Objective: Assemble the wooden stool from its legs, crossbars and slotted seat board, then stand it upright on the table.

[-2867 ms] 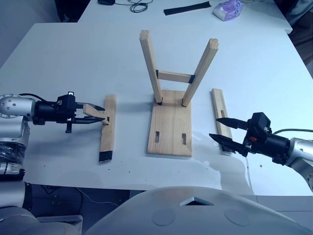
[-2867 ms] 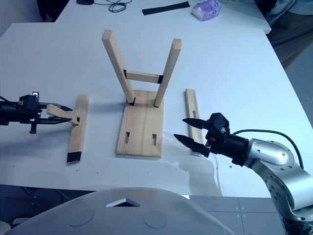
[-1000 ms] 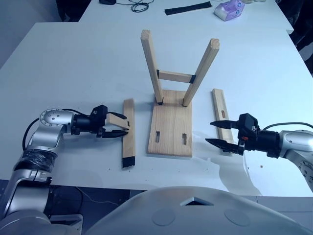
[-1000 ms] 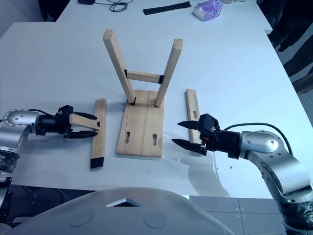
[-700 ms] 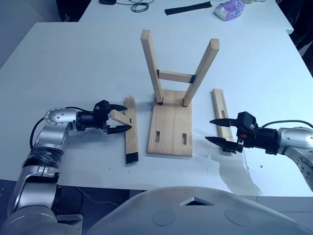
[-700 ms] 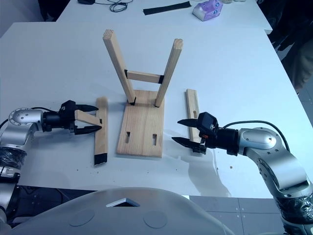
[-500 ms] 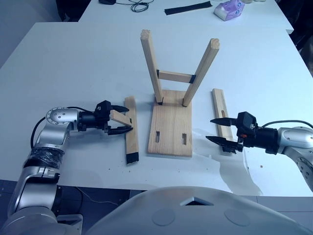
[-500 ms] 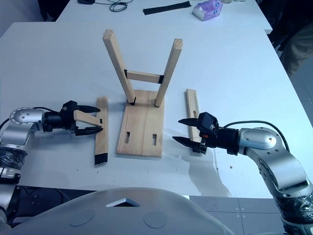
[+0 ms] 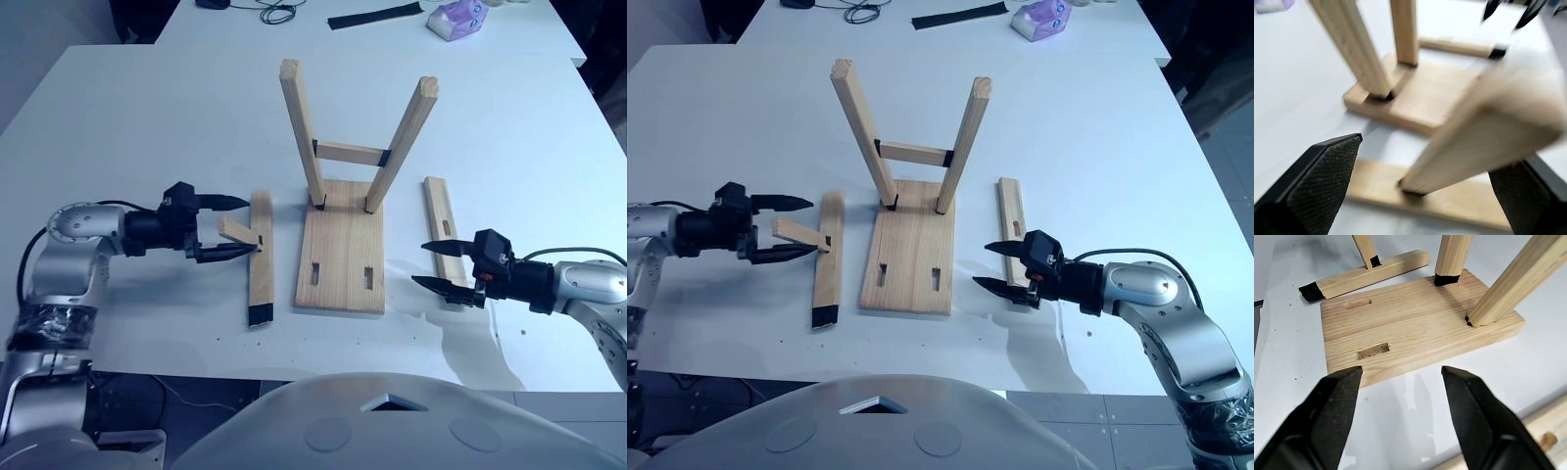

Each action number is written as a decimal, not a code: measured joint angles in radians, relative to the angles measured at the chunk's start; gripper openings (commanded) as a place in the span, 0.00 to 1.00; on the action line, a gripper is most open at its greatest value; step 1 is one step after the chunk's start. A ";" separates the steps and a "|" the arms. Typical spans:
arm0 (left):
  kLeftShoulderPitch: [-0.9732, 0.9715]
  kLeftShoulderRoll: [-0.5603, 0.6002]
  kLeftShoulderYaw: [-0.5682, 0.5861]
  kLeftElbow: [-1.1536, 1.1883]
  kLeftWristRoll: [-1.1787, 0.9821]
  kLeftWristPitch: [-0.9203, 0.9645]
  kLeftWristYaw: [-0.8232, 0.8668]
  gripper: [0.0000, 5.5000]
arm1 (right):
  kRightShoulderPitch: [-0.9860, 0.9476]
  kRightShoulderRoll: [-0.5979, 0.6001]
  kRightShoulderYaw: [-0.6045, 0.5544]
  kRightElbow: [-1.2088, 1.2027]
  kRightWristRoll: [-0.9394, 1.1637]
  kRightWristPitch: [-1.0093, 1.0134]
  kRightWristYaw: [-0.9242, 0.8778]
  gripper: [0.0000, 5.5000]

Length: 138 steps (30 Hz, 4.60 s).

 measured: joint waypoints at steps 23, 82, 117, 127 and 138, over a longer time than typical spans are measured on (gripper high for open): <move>-0.044 -0.058 0.165 -0.353 -0.381 0.385 0.290 0.75 | -0.012 0.004 -0.023 -0.006 0.019 0.000 0.010 0.54; -0.118 -0.172 0.093 -0.279 -0.349 0.342 0.315 0.65 | -0.006 0.002 0.004 -0.054 0.024 0.009 -0.016 0.54; -0.279 -0.209 0.118 -0.471 -0.554 0.494 0.567 0.65 | 0.002 0.010 0.009 -0.072 0.024 0.008 -0.021 0.54; 0.103 -0.075 -0.049 -0.731 -0.293 0.528 0.647 0.65 | 0.029 0.010 -0.004 -0.074 0.026 0.008 -0.023 0.54; 0.248 -0.041 -0.153 -0.636 0.004 0.373 0.631 0.65 | 0.036 0.012 -0.001 -0.074 0.023 0.001 -0.032 0.54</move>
